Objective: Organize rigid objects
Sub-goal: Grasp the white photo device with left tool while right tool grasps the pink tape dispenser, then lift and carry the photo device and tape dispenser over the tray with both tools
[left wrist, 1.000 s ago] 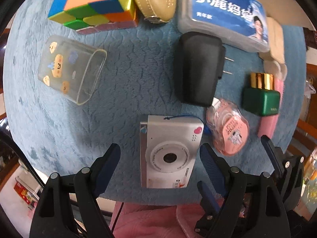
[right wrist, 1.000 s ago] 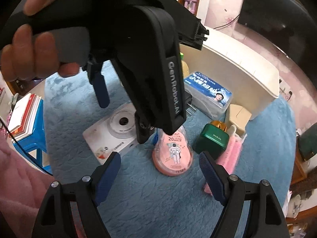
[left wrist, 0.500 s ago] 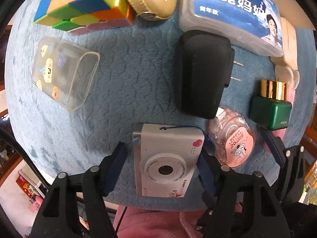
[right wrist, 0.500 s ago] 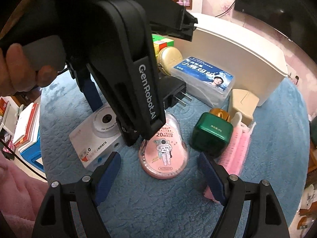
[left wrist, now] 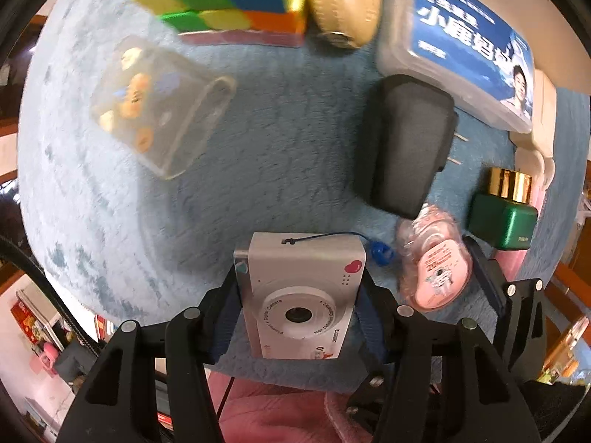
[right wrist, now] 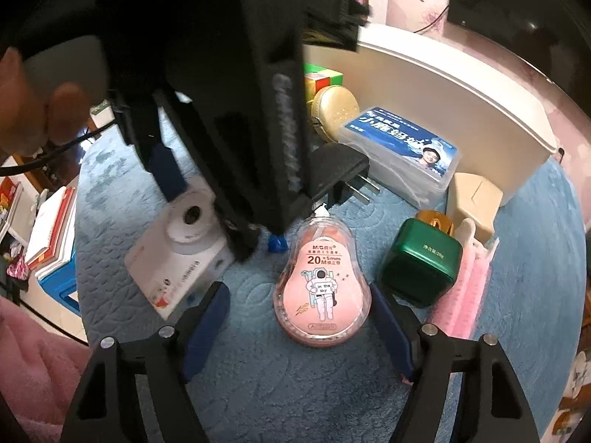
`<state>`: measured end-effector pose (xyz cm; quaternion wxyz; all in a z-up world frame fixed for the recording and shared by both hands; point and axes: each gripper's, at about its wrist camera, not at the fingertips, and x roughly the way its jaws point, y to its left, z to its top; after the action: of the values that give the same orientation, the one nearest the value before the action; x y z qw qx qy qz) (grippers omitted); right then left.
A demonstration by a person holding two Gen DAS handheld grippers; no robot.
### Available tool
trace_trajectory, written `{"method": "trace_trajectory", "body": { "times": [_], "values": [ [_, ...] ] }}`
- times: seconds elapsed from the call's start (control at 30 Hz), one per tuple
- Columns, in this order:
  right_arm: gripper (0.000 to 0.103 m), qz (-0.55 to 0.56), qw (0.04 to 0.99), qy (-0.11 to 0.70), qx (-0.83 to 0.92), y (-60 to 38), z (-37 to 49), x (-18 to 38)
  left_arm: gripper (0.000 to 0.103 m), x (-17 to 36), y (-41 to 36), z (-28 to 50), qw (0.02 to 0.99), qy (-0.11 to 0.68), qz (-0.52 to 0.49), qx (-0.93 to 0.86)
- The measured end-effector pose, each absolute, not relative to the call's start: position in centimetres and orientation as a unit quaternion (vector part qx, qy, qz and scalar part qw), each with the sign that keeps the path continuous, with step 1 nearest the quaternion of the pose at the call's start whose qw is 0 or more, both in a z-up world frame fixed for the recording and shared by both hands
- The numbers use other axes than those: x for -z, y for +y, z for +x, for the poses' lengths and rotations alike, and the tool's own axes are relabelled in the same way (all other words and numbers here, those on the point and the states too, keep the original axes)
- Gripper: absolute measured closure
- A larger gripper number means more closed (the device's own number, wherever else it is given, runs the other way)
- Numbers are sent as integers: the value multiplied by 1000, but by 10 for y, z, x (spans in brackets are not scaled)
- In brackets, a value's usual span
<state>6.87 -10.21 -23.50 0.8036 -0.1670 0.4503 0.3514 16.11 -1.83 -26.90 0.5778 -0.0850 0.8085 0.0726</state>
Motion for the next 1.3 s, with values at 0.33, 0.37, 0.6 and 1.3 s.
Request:
{"method": "trace_trajectory", "body": {
  "times": [0.33,0.37,0.6,1.3],
  "values": [
    [52,-176,804,464,-328,-87,67,235,43,256,37,120,584,798,-107,-104],
    [52,-177,804,466,-325,-85,67,235,43,256,41,118,584,798,-109,-105],
    [53,-137,802,508,-283,-70,69,230,43,251,93,76,591,793,-118,-92],
    [53,-47,833,525,-169,6,37,188,43,175,245,0,657,752,-46,5]
  ]
}}
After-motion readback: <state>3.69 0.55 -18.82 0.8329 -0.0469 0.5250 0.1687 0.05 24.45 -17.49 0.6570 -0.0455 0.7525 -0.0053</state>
